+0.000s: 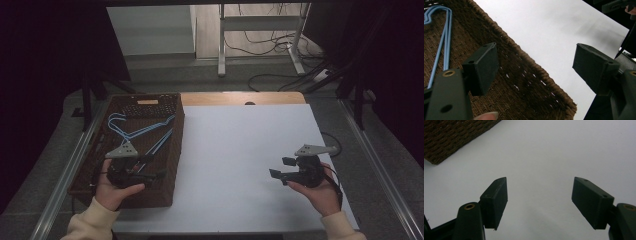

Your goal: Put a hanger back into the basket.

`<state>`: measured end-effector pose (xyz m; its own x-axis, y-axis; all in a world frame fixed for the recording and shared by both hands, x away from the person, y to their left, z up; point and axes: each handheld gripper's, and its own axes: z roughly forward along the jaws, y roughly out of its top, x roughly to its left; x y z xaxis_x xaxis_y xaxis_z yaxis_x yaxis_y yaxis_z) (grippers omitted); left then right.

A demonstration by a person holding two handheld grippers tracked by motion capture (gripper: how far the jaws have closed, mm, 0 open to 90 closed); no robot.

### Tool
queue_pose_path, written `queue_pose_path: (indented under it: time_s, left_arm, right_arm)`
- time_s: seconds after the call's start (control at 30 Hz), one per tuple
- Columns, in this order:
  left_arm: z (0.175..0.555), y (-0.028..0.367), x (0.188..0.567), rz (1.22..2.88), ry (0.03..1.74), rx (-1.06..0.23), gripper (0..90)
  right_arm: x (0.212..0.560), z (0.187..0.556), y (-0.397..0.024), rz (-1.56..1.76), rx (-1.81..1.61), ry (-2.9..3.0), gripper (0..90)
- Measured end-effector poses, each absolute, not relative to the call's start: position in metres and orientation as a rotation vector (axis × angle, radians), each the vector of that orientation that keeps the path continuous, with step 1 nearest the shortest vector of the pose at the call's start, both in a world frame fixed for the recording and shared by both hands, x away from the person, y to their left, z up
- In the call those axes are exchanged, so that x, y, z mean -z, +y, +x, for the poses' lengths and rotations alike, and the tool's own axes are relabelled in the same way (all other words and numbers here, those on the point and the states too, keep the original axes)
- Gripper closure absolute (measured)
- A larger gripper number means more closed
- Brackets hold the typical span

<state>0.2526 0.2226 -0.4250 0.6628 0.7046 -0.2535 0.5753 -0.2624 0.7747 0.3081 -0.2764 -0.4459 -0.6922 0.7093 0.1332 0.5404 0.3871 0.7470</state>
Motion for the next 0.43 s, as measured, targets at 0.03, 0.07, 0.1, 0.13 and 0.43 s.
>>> queue_pose_path:
  time_s: [0.03, 0.07, 0.1, 0.13, 0.43]
  left_arm:
    - [0.2538, 0.2230, 0.4251, 1.951, 0.999, -0.173, 20.5]
    - [0.2546, 0.2230, 0.4252, 1.951, 0.998, -0.171, 20.6]
    - [0.2552, 0.2228, 0.4253, 1.951, 0.998, -0.169, 20.6]
    - [0.2552, 0.2228, 0.4253, 1.951, 0.998, -0.169, 20.6]
    - [0.2573, 0.2181, 0.4261, 1.957, 0.995, -0.150, 20.3]
  right_arm:
    - [0.4469, 0.3083, -0.2775, 1.113, -1.194, 2.432, 29.0]
    - [0.4473, 0.3085, -0.2779, 1.113, -1.196, 2.431, 29.0]
    - [0.4475, 0.3088, -0.2785, 1.110, -1.195, 2.433, 29.0]
    - [0.4475, 0.3088, -0.2785, 1.110, -1.195, 2.433, 29.0]
    - [0.4506, 0.3110, -0.2825, 1.107, -1.223, 2.413, 28.4]
